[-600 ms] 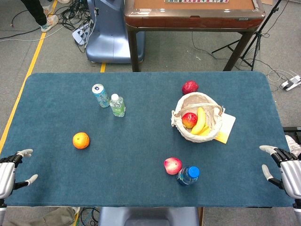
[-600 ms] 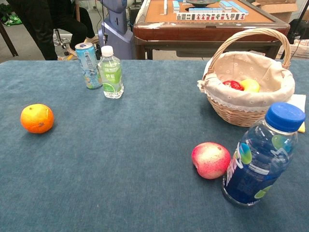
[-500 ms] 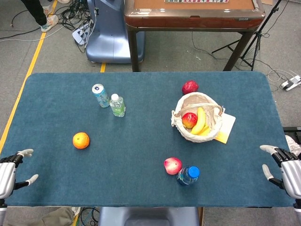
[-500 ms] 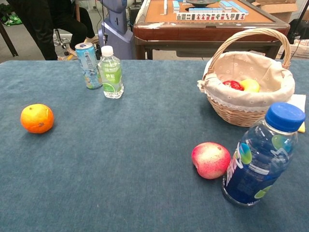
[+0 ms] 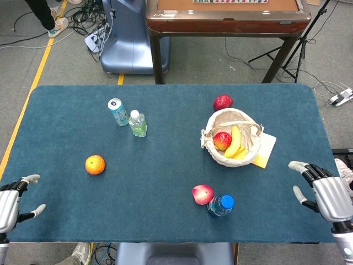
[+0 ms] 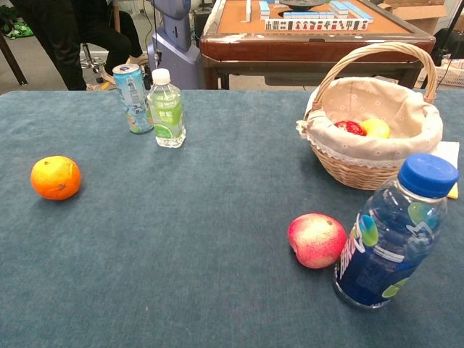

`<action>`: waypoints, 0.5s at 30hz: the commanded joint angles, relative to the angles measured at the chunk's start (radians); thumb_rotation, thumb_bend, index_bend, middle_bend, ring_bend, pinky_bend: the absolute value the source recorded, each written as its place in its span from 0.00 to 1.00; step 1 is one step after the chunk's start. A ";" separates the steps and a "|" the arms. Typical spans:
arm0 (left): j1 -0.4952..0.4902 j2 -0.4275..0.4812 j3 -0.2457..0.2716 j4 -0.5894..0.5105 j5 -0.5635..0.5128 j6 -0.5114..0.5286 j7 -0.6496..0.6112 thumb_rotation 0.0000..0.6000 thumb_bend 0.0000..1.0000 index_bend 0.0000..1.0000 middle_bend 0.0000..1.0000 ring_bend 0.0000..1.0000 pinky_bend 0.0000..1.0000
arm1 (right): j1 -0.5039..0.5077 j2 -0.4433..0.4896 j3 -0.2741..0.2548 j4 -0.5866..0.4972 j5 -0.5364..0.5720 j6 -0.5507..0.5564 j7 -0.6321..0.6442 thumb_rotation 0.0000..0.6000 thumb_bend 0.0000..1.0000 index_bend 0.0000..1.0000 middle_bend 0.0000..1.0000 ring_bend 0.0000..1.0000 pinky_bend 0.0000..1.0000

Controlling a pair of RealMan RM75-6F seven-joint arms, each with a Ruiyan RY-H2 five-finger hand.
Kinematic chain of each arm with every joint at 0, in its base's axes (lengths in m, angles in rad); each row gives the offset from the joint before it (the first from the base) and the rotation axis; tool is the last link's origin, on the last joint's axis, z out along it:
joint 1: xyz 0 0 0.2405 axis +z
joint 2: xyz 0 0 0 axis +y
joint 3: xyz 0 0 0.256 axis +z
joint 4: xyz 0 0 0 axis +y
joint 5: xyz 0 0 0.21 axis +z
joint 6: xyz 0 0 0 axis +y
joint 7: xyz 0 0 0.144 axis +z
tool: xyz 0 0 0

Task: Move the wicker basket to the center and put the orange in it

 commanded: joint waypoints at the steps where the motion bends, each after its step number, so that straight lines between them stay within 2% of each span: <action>1: 0.003 -0.001 0.002 0.002 -0.002 0.001 -0.002 1.00 0.07 0.35 0.35 0.42 0.39 | 0.111 0.049 0.055 -0.128 0.064 -0.158 -0.113 1.00 0.34 0.17 0.19 0.16 0.34; 7: 0.015 0.006 0.003 0.012 -0.016 0.009 -0.015 1.00 0.07 0.35 0.35 0.42 0.39 | 0.277 0.040 0.154 -0.202 0.250 -0.366 -0.224 1.00 0.28 0.05 0.08 0.07 0.25; 15: 0.030 0.017 0.004 0.019 -0.029 0.021 -0.029 1.00 0.07 0.35 0.35 0.42 0.39 | 0.467 -0.082 0.252 -0.117 0.470 -0.505 -0.338 1.00 0.27 0.02 0.04 0.05 0.24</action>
